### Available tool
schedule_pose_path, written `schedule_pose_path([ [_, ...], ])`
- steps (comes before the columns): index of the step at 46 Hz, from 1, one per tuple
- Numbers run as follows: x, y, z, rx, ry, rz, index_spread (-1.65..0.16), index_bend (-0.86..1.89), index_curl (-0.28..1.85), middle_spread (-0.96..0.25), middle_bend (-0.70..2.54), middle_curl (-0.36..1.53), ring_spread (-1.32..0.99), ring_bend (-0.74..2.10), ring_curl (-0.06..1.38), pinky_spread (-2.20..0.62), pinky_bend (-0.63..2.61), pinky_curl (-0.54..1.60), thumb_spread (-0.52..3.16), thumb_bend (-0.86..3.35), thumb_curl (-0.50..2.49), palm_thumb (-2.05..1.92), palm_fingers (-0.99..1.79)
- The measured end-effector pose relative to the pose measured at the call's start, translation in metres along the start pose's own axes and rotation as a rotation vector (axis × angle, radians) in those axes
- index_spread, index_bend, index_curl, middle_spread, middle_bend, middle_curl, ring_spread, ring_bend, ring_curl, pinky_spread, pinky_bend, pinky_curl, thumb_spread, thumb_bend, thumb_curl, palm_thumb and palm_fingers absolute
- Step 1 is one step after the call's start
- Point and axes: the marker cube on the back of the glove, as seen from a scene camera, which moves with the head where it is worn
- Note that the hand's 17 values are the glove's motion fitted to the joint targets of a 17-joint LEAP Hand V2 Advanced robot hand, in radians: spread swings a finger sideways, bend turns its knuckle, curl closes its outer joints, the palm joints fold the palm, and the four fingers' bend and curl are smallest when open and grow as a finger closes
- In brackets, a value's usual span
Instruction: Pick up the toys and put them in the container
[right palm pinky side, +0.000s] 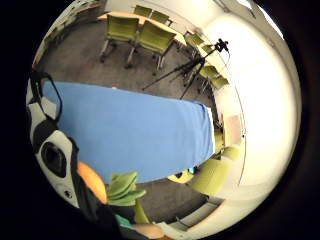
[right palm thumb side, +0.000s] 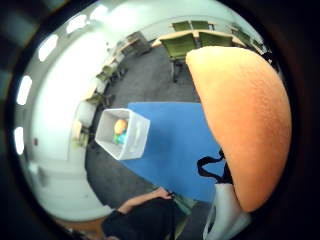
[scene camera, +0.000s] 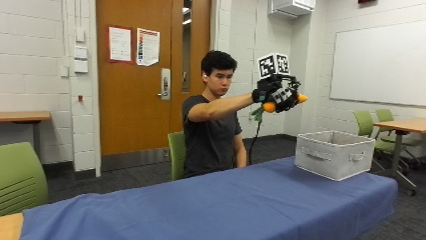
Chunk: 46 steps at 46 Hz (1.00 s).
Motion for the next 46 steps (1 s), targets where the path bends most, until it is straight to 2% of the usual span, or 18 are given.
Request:
schedule_pose_path([
  [12, -0.145, -0.034, -0.034, 0.05, -0.021, -0.193, -0.36, 0.14, 0.72, -0.3, 1.21, 0.71, -0.35, 1.41, 0.56, -0.49, 0.86, 0.42, 1.07, 0.24, 0.81, 0.67, 1.15],
  [17, -0.217, -0.029, -0.047, 0.043, -0.179, -0.415, -0.36, 0.13, 0.74, -0.29, 1.21, 0.71, -0.35, 1.42, 0.55, -0.49, 0.86, 0.42, 1.07, 0.24, 0.84, 0.67, 1.14],
  [21, -0.259, -0.041, -0.035, 0.055, -0.04, -0.39, -0.36, 0.13, 0.76, -0.29, 1.22, 0.71, -0.35, 1.42, 0.55, -0.49, 0.86, 0.42, 1.06, 0.23, 0.87, 0.66, 1.14],
  [24, -0.276, -0.05, -0.024, 0.058, 0.006, -0.423, -0.37, 0.13, 0.77, -0.29, 1.21, 0.71, -0.35, 1.42, 0.55, -0.49, 0.86, 0.42, 1.06, 0.23, 0.88, 0.66, 1.13],
  [29, -0.271, -0.071, -0.007, -0.001, -0.198, -0.492, -0.37, 0.12, 0.8, -0.29, 1.22, 0.71, -0.35, 1.43, 0.54, -0.49, 0.87, 0.42, 1.05, 0.22, 0.91, 0.66, 1.13],
  [32, -0.281, -0.073, 0.0, -0.007, -0.216, -0.545, -0.37, 0.12, 0.81, -0.29, 1.22, 0.71, -0.35, 1.43, 0.54, -0.49, 0.87, 0.42, 1.05, 0.22, 0.92, 0.65, 1.12],
  [36, -0.309, -0.073, 0.008, -0.025, -0.24, -0.54, -0.38, 0.12, 0.83, -0.29, 1.22, 0.71, -0.35, 1.43, 0.54, -0.49, 0.87, 0.42, 1.05, 0.22, 0.95, 0.65, 1.12],
  [39, -0.309, -0.075, 0.019, -0.002, -0.145, -0.653, -0.38, 0.12, 0.84, -0.29, 1.22, 0.71, -0.35, 1.43, 0.54, -0.49, 0.87, 0.42, 1.05, 0.21, 0.96, 0.65, 1.12],
  [42, -0.325, -0.068, 0.02, -0.009, -0.22, -0.735, -0.38, 0.12, 0.85, -0.29, 1.22, 0.71, -0.35, 1.44, 0.54, -0.49, 0.87, 0.42, 1.05, 0.21, 0.97, 0.65, 1.12],
  [46, -0.34, -0.066, 0.029, -0.022, -0.271, -0.692, -0.38, 0.11, 0.87, -0.29, 1.22, 0.71, -0.35, 1.44, 0.53, -0.49, 0.88, 0.42, 1.05, 0.2, 0.99, 0.64, 1.11],
])
